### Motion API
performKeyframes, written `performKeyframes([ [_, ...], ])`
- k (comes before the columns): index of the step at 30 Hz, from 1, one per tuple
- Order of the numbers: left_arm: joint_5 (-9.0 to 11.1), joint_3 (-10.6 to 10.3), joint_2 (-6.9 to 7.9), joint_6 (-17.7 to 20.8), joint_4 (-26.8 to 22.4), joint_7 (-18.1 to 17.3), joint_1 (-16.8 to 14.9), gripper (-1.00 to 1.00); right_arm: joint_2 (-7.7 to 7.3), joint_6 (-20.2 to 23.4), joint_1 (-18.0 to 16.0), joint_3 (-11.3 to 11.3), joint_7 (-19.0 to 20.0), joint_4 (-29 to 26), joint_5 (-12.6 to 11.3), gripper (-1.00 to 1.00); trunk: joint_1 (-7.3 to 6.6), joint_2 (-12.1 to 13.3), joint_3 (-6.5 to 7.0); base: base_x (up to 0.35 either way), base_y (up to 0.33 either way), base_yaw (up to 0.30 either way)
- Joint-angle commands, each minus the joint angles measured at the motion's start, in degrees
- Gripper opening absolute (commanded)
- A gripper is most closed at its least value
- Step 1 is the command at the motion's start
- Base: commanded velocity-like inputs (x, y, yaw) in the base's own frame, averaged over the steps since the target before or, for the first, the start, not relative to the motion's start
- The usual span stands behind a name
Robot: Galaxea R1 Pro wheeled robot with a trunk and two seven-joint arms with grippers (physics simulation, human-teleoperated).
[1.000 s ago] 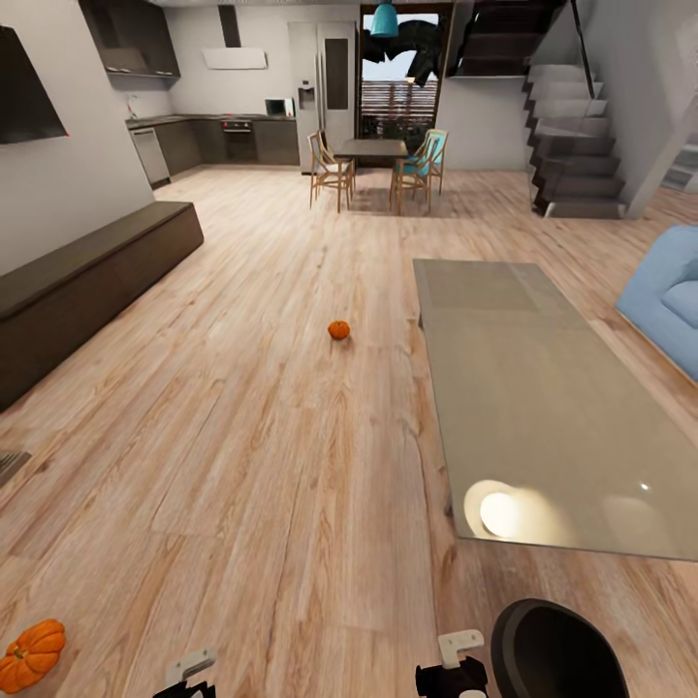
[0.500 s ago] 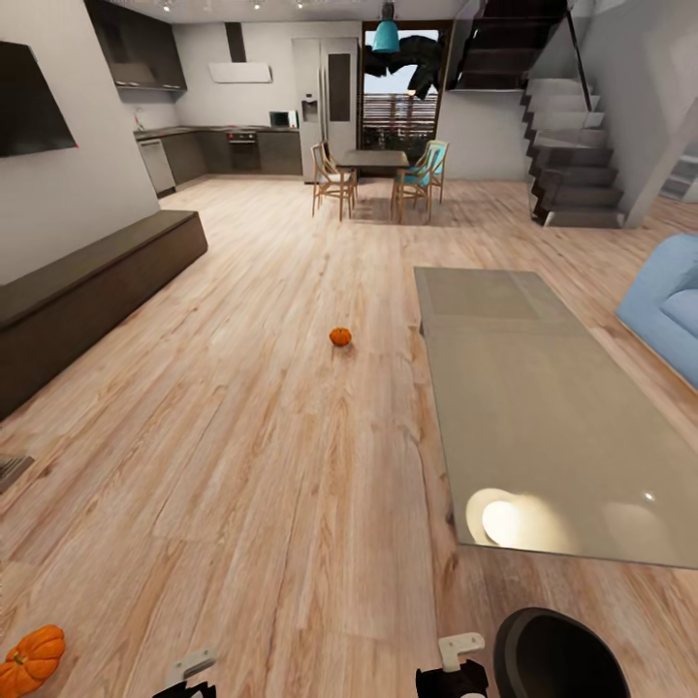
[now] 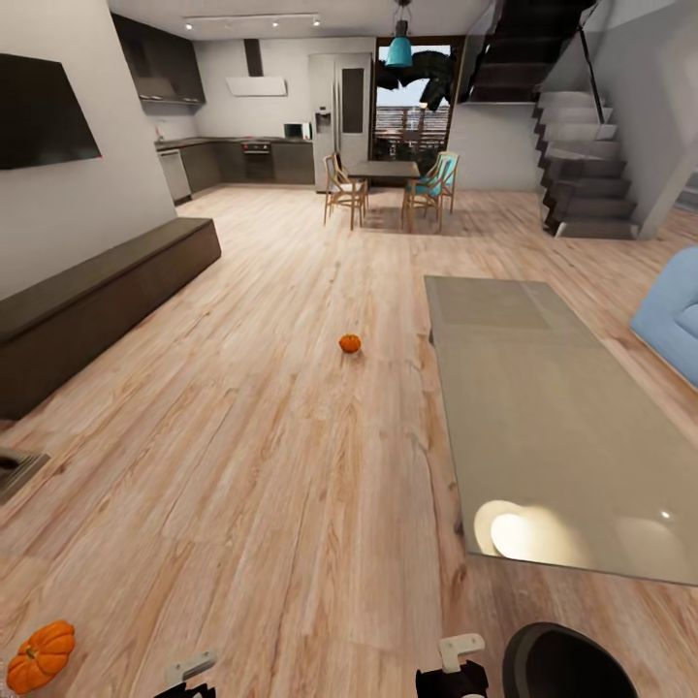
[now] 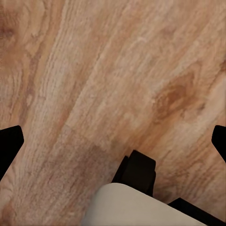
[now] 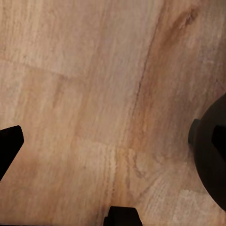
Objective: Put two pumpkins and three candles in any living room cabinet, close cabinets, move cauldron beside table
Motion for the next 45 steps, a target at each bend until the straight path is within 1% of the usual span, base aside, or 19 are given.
performKeyframes([
  [1, 0.0, 0.0, 0.00, 0.0, 0.1, 0.0, 0.0, 1.00, 0.03, 0.0, 0.0, 0.0, 0.0, 0.0, 0.0, 1.00, 0.00, 0.0, 0.09, 0.000, 0.000, 0.103],
  [8, 0.0, 0.0, 0.00, 0.0, 0.3, -0.1, 0.0, 1.00, 0.00, 0.0, 0.0, 0.0, 0.0, 0.0, 0.0, 1.00, 0.00, 0.0, 0.73, 0.000, 0.000, 0.103],
  [13, 0.0, 0.0, 0.04, 0.1, 0.4, -1.3, 0.0, 1.00, 0.00, -0.1, 0.0, 0.0, 0.0, 0.0, 0.0, 1.00, 0.00, 0.0, 1.19, 0.124, 0.000, 0.101],
  [14, 0.0, 0.0, 0.20, 0.1, 0.5, -1.8, 0.0, 1.00, -0.01, -0.1, 0.0, 0.0, 0.0, 0.0, 0.0, 1.00, 0.00, 0.0, 1.28, 0.316, 0.000, 0.097],
  [34, 0.0, 0.0, 0.18, 0.1, 0.5, -1.9, 0.0, 1.00, -0.01, -0.1, 0.0, 0.0, 0.0, 0.0, 0.0, 1.00, 0.00, 0.0, 3.11, 0.324, 0.000, 0.096],
  [38, 0.0, 0.0, 0.18, 0.1, 0.5, -2.5, 0.0, 1.00, -0.01, -0.1, 0.0, 0.0, 0.0, 0.0, 0.0, 1.00, 0.00, 0.0, 3.47, 0.325, 0.000, 0.095],
  [45, 0.0, 0.0, 0.18, 0.2, 0.6, -2.9, 0.0, 1.00, -0.01, 0.0, 0.0, 0.0, 0.0, 0.0, 0.0, 1.00, 0.00, 0.0, 3.77, 0.325, 0.000, 0.079],
])
